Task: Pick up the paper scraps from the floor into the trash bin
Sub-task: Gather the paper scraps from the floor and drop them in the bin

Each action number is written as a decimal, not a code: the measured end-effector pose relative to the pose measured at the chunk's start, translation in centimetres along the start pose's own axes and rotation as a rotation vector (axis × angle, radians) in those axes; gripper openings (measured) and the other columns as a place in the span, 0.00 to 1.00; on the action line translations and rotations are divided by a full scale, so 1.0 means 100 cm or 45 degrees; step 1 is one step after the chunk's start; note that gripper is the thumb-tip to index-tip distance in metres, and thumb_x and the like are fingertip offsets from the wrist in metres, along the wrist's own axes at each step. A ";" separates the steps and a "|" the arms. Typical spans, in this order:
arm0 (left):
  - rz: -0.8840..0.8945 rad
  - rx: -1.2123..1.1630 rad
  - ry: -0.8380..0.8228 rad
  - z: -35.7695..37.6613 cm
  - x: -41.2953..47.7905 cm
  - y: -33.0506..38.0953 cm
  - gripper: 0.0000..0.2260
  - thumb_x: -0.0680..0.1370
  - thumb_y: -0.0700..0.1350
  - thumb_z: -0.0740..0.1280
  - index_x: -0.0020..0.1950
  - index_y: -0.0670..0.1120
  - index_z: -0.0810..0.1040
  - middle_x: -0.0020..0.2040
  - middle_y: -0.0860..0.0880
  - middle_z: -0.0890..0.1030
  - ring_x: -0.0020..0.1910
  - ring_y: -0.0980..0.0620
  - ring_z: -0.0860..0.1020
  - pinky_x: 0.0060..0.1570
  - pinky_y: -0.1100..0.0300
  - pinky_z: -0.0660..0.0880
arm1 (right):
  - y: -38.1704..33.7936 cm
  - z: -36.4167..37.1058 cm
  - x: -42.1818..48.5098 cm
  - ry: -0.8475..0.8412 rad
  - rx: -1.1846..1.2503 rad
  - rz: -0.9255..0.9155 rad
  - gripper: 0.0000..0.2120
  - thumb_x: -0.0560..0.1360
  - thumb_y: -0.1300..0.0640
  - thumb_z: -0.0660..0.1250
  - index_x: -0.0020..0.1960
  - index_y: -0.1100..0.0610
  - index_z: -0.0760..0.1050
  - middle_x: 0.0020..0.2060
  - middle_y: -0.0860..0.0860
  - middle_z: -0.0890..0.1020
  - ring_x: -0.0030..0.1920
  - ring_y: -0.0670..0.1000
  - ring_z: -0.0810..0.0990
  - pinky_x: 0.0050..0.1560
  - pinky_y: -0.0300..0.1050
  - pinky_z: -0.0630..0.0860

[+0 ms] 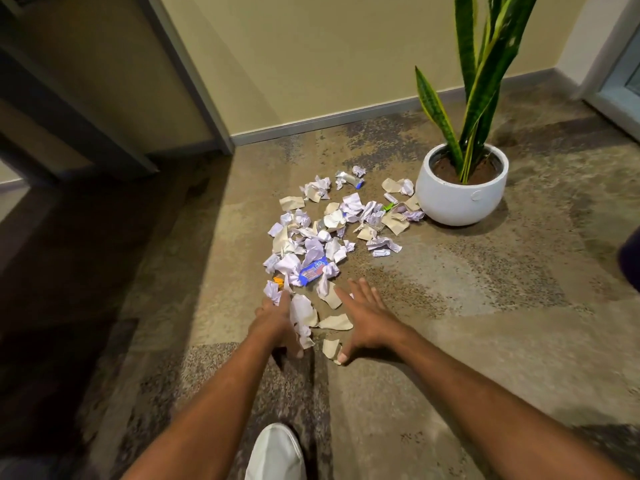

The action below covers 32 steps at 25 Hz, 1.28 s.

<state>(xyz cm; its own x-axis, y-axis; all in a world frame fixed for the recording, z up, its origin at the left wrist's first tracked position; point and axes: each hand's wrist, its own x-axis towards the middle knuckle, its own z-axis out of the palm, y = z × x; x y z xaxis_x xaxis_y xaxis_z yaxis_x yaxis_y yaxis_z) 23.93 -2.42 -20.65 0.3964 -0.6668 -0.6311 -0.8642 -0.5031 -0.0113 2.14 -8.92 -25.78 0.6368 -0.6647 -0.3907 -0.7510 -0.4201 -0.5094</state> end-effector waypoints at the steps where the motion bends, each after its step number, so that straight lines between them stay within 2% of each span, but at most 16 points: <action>1: 0.048 0.000 0.047 0.007 -0.001 -0.002 0.63 0.64 0.46 0.84 0.86 0.55 0.43 0.83 0.37 0.53 0.79 0.35 0.61 0.71 0.42 0.73 | -0.004 0.005 0.003 -0.004 -0.017 -0.029 0.79 0.54 0.35 0.87 0.87 0.43 0.35 0.85 0.53 0.31 0.82 0.57 0.24 0.84 0.59 0.32; 4: 0.151 -0.118 0.235 0.027 -0.001 -0.003 0.50 0.71 0.43 0.77 0.86 0.55 0.51 0.80 0.38 0.60 0.76 0.36 0.66 0.69 0.43 0.76 | -0.022 0.017 0.006 0.023 -0.105 -0.070 0.76 0.57 0.39 0.88 0.87 0.45 0.38 0.86 0.54 0.35 0.85 0.59 0.29 0.86 0.59 0.38; 6: 0.257 -0.248 0.328 0.032 0.000 -0.003 0.41 0.73 0.47 0.74 0.83 0.54 0.59 0.75 0.38 0.69 0.72 0.37 0.71 0.66 0.46 0.77 | -0.034 0.019 0.003 0.115 -0.172 -0.075 0.69 0.60 0.41 0.87 0.87 0.50 0.47 0.87 0.57 0.47 0.87 0.61 0.42 0.86 0.57 0.50; 8: 0.323 -0.383 0.329 0.032 -0.001 -0.002 0.39 0.71 0.47 0.76 0.80 0.52 0.66 0.66 0.40 0.73 0.66 0.39 0.75 0.61 0.50 0.78 | -0.044 0.020 0.000 0.239 -0.222 -0.069 0.60 0.63 0.40 0.86 0.85 0.51 0.57 0.81 0.56 0.62 0.82 0.61 0.59 0.79 0.56 0.64; 11: 0.374 -0.520 0.336 0.033 -0.004 0.008 0.38 0.69 0.41 0.78 0.78 0.52 0.70 0.60 0.44 0.71 0.61 0.41 0.77 0.56 0.54 0.78 | -0.051 0.022 -0.005 0.318 -0.201 -0.036 0.49 0.68 0.44 0.83 0.82 0.51 0.62 0.75 0.53 0.70 0.74 0.58 0.67 0.71 0.54 0.71; 14: 0.379 -0.638 0.356 0.036 -0.010 0.020 0.37 0.70 0.41 0.78 0.77 0.52 0.71 0.58 0.46 0.72 0.58 0.46 0.76 0.54 0.59 0.74 | -0.054 0.022 -0.011 0.391 -0.061 0.006 0.42 0.74 0.55 0.80 0.83 0.49 0.64 0.74 0.51 0.72 0.74 0.56 0.67 0.69 0.54 0.75; 16: 0.441 -0.734 0.381 0.035 -0.012 0.030 0.32 0.70 0.41 0.79 0.74 0.49 0.76 0.56 0.45 0.75 0.56 0.49 0.74 0.54 0.60 0.73 | -0.048 0.022 -0.010 0.418 0.107 0.055 0.38 0.75 0.63 0.76 0.81 0.47 0.68 0.70 0.50 0.75 0.72 0.56 0.70 0.66 0.54 0.76; 19: 0.527 -0.940 0.412 0.032 -0.017 0.044 0.15 0.68 0.40 0.78 0.54 0.46 0.84 0.45 0.46 0.87 0.46 0.47 0.85 0.49 0.49 0.83 | -0.035 0.017 -0.008 0.474 0.494 0.170 0.35 0.69 0.66 0.72 0.72 0.43 0.76 0.61 0.47 0.81 0.61 0.54 0.81 0.56 0.49 0.81; 22: 0.461 -1.260 0.151 0.023 -0.026 0.060 0.20 0.67 0.33 0.77 0.55 0.50 0.83 0.47 0.46 0.89 0.44 0.48 0.86 0.49 0.47 0.84 | -0.024 0.000 -0.014 0.416 0.831 0.285 0.35 0.69 0.70 0.73 0.68 0.40 0.80 0.51 0.43 0.84 0.49 0.46 0.84 0.37 0.32 0.77; 23: 0.453 -1.340 0.067 0.020 -0.028 0.067 0.22 0.67 0.30 0.77 0.56 0.50 0.83 0.48 0.45 0.89 0.45 0.48 0.86 0.49 0.47 0.85 | -0.020 -0.005 -0.016 0.404 0.934 0.294 0.33 0.71 0.70 0.73 0.67 0.39 0.79 0.50 0.43 0.84 0.48 0.44 0.84 0.35 0.31 0.78; 24: 0.450 -1.364 0.012 0.017 -0.029 0.073 0.24 0.67 0.28 0.77 0.57 0.50 0.82 0.50 0.45 0.89 0.47 0.47 0.86 0.50 0.47 0.85 | -0.016 -0.010 -0.018 0.404 1.039 0.307 0.30 0.73 0.70 0.74 0.66 0.41 0.80 0.50 0.43 0.85 0.48 0.45 0.85 0.37 0.34 0.82; 25: 0.452 -1.389 -0.039 0.015 -0.028 0.080 0.26 0.67 0.28 0.77 0.59 0.51 0.82 0.51 0.45 0.89 0.49 0.46 0.86 0.52 0.46 0.85 | -0.012 -0.014 -0.020 0.417 1.127 0.318 0.28 0.74 0.69 0.75 0.66 0.44 0.81 0.51 0.45 0.87 0.50 0.47 0.86 0.43 0.41 0.86; 27: 0.454 -1.449 -0.093 0.010 -0.026 0.094 0.30 0.65 0.28 0.76 0.62 0.52 0.81 0.54 0.44 0.88 0.52 0.45 0.86 0.54 0.44 0.85 | -0.003 -0.024 -0.025 0.453 1.201 0.354 0.30 0.72 0.69 0.76 0.69 0.45 0.80 0.55 0.48 0.87 0.53 0.50 0.87 0.50 0.54 0.88; 30: 0.499 -1.518 -0.192 0.003 -0.024 0.121 0.34 0.63 0.30 0.73 0.66 0.54 0.81 0.56 0.44 0.88 0.54 0.42 0.85 0.49 0.48 0.83 | 0.012 -0.049 -0.037 0.504 1.249 0.398 0.33 0.71 0.70 0.77 0.69 0.43 0.79 0.56 0.49 0.86 0.56 0.51 0.86 0.52 0.53 0.88; 32: 0.529 -1.560 -0.254 -0.006 -0.026 0.144 0.35 0.66 0.30 0.71 0.69 0.56 0.79 0.60 0.43 0.86 0.60 0.39 0.84 0.54 0.45 0.82 | 0.022 -0.067 -0.047 0.571 1.320 0.407 0.32 0.70 0.71 0.76 0.67 0.42 0.81 0.55 0.49 0.87 0.56 0.53 0.87 0.51 0.57 0.88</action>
<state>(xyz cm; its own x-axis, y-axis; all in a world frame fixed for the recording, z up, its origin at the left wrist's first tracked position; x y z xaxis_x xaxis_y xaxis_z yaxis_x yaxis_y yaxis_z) 10.69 -8.25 -18.67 0.0263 -0.8531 -0.5210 -0.0265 -0.5216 0.8528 -3.70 -10.84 -19.95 0.1711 -0.8938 -0.4146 -0.2322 0.3723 -0.8986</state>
